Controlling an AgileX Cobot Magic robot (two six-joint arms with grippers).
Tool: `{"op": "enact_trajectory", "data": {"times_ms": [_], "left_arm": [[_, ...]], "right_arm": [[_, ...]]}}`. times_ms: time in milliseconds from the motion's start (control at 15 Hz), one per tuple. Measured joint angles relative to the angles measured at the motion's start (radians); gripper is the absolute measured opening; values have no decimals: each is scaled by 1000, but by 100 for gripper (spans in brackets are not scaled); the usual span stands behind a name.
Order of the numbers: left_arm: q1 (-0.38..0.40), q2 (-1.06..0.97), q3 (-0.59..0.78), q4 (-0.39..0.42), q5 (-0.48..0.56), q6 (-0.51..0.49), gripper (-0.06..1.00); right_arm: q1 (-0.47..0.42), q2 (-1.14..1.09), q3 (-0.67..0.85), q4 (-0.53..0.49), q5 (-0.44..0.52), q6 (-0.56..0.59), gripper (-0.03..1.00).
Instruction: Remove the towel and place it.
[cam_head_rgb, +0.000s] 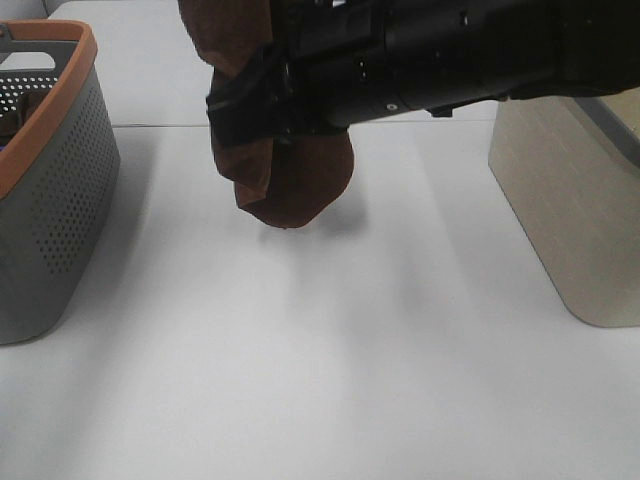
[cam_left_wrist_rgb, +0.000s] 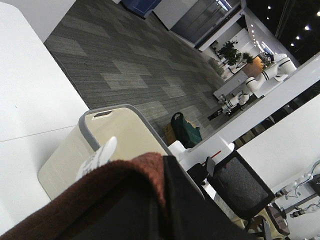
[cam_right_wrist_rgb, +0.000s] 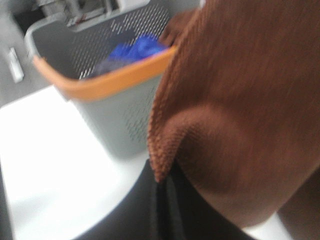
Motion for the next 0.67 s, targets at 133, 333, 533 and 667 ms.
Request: {"op": "enact_trajectory", "data": {"times_ms": [133, 333, 533, 667], "left_arm": [[0, 0, 0, 7, 20, 3, 0], [0, 2, 0, 51, 51, 17, 0], [0, 2, 0, 137, 40, 60, 0], [0, 2, 0, 263, 41, 78, 0]], "right_arm": [[0, 1, -2, -508, 80, 444, 0], [0, -6, -12, -1255, 79, 1106, 0], [0, -11, -34, -1884, 148, 1678, 0], [-9, -4, -88, -2171, 201, 1895, 0]]}}
